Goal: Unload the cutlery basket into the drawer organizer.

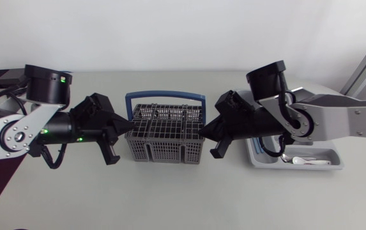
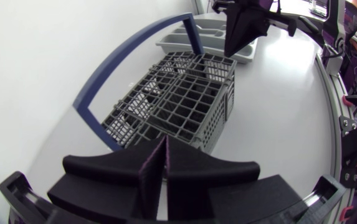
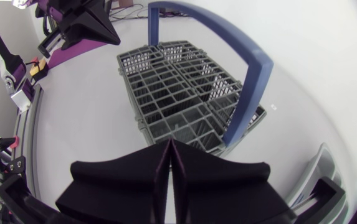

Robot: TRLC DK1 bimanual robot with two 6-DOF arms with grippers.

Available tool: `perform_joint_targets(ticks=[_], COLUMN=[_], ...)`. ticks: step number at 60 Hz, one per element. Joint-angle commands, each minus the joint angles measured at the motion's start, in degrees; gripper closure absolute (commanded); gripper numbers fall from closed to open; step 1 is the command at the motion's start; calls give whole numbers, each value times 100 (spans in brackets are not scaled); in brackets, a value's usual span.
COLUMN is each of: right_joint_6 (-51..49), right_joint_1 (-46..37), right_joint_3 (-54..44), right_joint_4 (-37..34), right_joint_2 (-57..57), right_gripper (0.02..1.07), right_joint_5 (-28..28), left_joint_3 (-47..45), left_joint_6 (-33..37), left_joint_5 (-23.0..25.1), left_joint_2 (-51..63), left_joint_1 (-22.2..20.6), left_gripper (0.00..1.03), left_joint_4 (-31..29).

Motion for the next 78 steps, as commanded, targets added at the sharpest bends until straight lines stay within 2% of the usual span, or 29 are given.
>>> perform_joint_targets(ticks=[1,11,29,52,72,75,77,78], right_joint_6=[98,72,116,28,-7,-7,-16,-16], right_joint_1=[56,48,83,-137,-691,-752,-779,-787], right_joint_3=[62,62,-17,-580,-1037,-1134,-1195,-1222], right_joint_4=[69,131,-63,-221,-195,-142,-133,-133], right_joint_2=[286,461,-549,-1384,-2158,-2316,-2421,-2483], right_gripper=[102,102,102,102,102,101,100,97], right_joint_5=[97,150,141,150,422,528,580,598], left_joint_3=[-188,-206,-224,-285,-496,-522,-531,-558], left_joint_6=[-140,-131,-272,36,-545,-632,-703,-747], left_joint_5=[73,73,73,38,29,29,29,29], left_joint_2=[312,549,-215,-242,-980,-1024,-1050,-1077], left_joint_1=[-135,-170,-135,717,902,928,928,946], left_gripper=[87,87,87,87,87,84,80,75], left_joint_4=[69,113,-134,-134,-257,-257,-257,-257])
